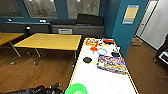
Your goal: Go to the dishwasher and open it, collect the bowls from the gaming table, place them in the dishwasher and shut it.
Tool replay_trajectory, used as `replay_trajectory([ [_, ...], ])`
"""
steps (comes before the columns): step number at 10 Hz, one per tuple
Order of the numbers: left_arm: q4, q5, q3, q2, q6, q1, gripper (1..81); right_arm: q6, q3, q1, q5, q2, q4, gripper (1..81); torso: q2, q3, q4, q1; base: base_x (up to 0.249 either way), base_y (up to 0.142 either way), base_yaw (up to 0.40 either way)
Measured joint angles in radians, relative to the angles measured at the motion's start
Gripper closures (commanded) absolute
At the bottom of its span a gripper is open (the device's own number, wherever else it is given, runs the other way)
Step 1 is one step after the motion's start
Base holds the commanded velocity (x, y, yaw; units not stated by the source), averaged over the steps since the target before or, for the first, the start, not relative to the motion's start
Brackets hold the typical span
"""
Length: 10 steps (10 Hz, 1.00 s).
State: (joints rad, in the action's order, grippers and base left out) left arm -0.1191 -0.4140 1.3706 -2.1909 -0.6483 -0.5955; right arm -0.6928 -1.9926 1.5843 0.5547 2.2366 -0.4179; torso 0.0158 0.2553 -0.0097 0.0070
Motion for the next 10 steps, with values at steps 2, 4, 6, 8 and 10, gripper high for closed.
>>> replay_trajectory([
  [2,-0.020,0.046,-0.067,0.090,0.002,-0.123,81.1,-0.001,-0.014,0.023,0.004,0.000,-0.008,81.1,0.000,0.000,0.000,0.000,0.000,0.000,0.000],
  [4,-0.039,0.128,-0.121,0.185,0.021,-0.233,81.1,-0.001,-0.025,0.034,0.007,0.005,-0.010,81.1,0.000,0.000,0.000,0.000,0.000,0.000,0.000],
  [6,-0.069,0.222,-0.141,0.233,0.028,-0.352,81.1,-0.001,-0.036,0.037,0.011,0.023,-0.016,81.1,0.000,0.000,0.000,0.000,0.000,0.000,0.000],
  [8,-0.099,0.335,-0.119,0.253,0.042,-0.471,81.1,-0.001,-0.053,0.047,0.012,0.040,-0.020,81.1,0.000,-0.001,0.000,0.000,0.000,0.000,0.000],
  [10,-0.124,0.410,-0.052,0.255,0.042,-0.574,81.1,-0.008,-0.059,0.050,0.011,0.049,-0.021,81.1,0.000,-0.001,0.000,0.000,0.000,0.000,0.000],
])
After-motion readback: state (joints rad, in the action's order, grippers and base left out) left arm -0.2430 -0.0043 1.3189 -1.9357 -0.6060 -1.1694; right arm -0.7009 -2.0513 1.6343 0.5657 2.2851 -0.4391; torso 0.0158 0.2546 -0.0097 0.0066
